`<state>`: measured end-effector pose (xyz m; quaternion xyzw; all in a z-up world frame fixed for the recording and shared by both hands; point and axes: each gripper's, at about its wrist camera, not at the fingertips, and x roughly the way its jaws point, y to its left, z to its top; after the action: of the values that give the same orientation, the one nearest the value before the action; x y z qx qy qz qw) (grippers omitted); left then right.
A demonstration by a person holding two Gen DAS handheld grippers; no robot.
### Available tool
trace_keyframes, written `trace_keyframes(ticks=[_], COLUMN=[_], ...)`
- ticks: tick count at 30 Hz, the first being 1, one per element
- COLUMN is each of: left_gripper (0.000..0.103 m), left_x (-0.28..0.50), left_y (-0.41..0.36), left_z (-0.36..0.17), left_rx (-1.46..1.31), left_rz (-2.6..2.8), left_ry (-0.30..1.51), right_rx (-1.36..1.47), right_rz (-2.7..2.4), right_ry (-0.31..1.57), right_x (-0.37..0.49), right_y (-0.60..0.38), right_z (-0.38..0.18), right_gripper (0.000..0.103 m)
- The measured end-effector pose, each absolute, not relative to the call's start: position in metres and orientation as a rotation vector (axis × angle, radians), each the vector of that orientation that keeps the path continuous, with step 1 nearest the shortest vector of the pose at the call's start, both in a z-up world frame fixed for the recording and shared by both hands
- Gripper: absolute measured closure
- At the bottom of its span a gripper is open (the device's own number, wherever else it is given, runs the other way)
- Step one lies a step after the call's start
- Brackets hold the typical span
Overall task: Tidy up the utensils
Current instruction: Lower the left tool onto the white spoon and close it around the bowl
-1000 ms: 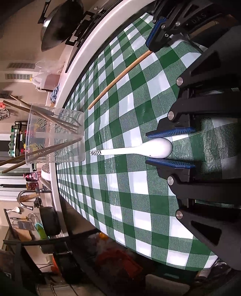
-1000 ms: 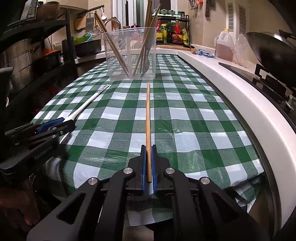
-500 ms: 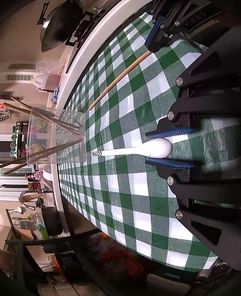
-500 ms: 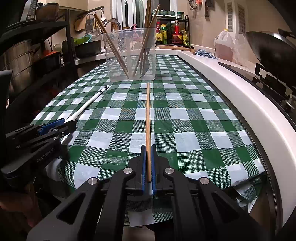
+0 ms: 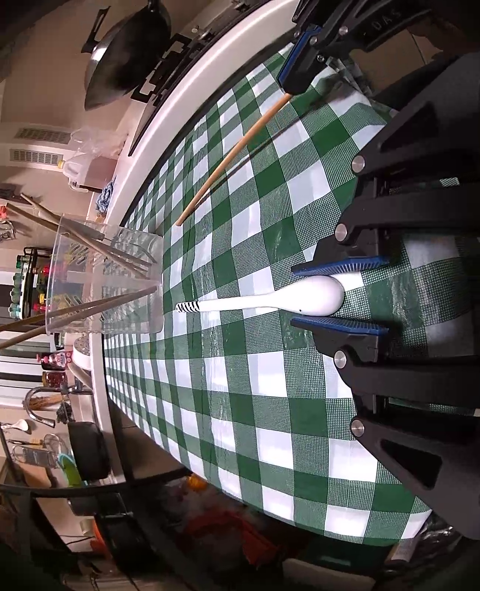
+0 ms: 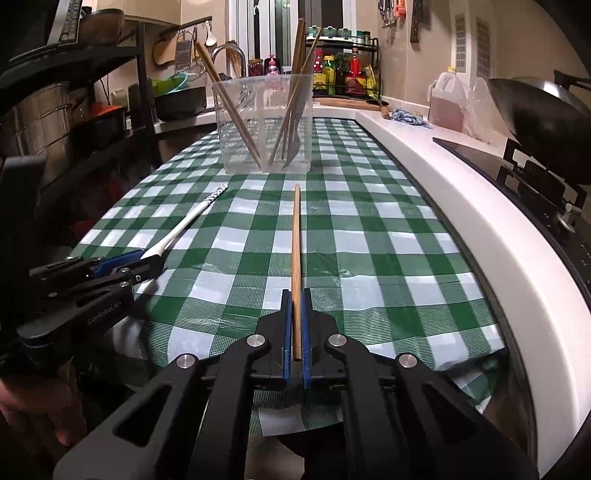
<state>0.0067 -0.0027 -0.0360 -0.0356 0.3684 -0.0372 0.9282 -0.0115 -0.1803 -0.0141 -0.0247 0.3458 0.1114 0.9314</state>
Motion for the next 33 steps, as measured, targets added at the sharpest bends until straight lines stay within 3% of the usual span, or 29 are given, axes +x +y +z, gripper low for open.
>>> trace_keyframes(ticks=[10, 33], left_gripper=[0.081, 0.081], left_x=[0.002, 0.005], left_y=[0.001, -0.010], left_z=[-0.024, -0.037], left_rx=[-0.115, -0.006], left_rz=[-0.117, -0.057], left_ry=[0.753, 0.761], right_rx=[-0.027, -0.061], right_rz=[0.223, 0.241], right_ry=[0.669, 0.762], right_x=[-0.016, 0.000], right_y=[-0.191, -0.184], right_z=[0.007, -0.036], right_gripper=[0.098, 0.097])
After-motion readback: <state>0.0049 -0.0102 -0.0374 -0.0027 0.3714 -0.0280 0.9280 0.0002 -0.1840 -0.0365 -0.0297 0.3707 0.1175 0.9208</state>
